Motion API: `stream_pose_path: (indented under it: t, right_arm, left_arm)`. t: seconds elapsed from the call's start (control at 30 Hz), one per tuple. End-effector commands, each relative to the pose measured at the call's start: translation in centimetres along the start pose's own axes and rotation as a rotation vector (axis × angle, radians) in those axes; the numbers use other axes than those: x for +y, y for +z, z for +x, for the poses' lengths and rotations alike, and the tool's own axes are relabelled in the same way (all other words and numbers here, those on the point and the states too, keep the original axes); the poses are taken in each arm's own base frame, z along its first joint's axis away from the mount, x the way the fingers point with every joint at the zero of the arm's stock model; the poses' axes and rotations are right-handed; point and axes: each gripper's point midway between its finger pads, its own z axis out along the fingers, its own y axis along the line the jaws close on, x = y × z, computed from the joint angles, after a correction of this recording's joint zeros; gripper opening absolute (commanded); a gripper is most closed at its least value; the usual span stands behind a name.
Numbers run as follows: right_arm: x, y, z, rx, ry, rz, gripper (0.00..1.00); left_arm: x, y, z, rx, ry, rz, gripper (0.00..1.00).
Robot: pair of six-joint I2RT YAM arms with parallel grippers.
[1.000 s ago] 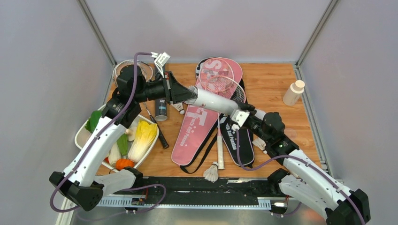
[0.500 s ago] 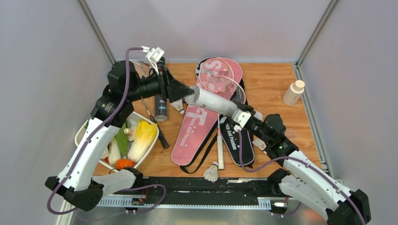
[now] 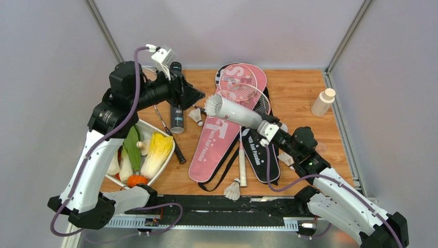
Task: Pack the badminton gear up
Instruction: Place the shuttlecock at the shuttle tube, then adjust the shuttle tube.
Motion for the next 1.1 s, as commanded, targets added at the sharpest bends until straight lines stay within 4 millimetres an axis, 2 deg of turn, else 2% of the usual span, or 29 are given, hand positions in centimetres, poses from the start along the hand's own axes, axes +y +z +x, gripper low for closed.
stream_pose_path:
  t: [0.0, 0.1, 0.3, 0.43, 0.53, 0.6, 0.73, 0.83, 0.9, 0.93, 1.0, 1.07]
  right_arm:
    - [-1.3, -0.2, -3.3, -0.116, -0.024, 0.036, 0.18]
    - [-1.2, 0.0, -3.1, -0.108, -0.027, 0.028, 0.18]
    - [-0.9, 1.4, -3.1, -0.122, -0.009, 0.003, 0.17]
    - [-0.9, 2.3, -3.2, -0.122, -0.010, -0.007, 0.17]
    - [-1.1, 2.7, -3.2, -0.125, -0.006, 0.003, 0.17]
    - [-1.3, 2.8, -2.8, -0.104, 0.004, 0.011, 0.17]
    - [-2.3, 2.3, -1.7, -0.041, 0.091, 0.091, 0.16]
    - [-3.5, 1.4, -0.8, 0.021, 0.230, 0.187, 0.16]
    - [-4.4, 0.4, 0.1, 0.092, 0.384, 0.283, 0.14]
    - [-4.5, 0.0, 0.4, 0.109, 0.432, 0.308, 0.14]
    - [-4.1, -0.5, 0.1, 0.100, 0.483, 0.305, 0.14]
    - [-4.6, -1.2, -0.3, 0.088, 0.534, 0.339, 0.14]
  left_arm:
    - [0.9, 1.4, 2.4, 0.071, 0.027, 0.014, 0.72]
    - [0.2, 2.7, 3.2, 0.077, 0.028, 0.101, 0.71]
    - [2.1, 5.4, 7.4, 0.171, -0.016, 0.109, 0.68]
    - [2.9, 6.0, 8.6, 0.205, -0.013, 0.094, 0.68]
    - [3.2, 5.8, 8.2, 0.199, 0.001, 0.066, 0.68]
    - [3.5, 5.0, 7.0, 0.177, 0.029, 0.017, 0.69]
    - [4.5, 2.5, 3.8, 0.087, 0.099, -0.125, 0.73]
    - [4.3, 0.5, 1.6, 0.023, 0.150, -0.176, 0.76]
    - [3.2, -0.7, 1.2, 0.027, 0.161, -0.147, 0.77]
    - [2.4, -1.0, 1.7, 0.048, 0.152, -0.114, 0.77]
    - [1.2, -1.6, 1.8, 0.046, 0.140, -0.060, 0.77]
    - [1.7, -1.5, 2.9, 0.041, 0.108, -0.080, 0.77]
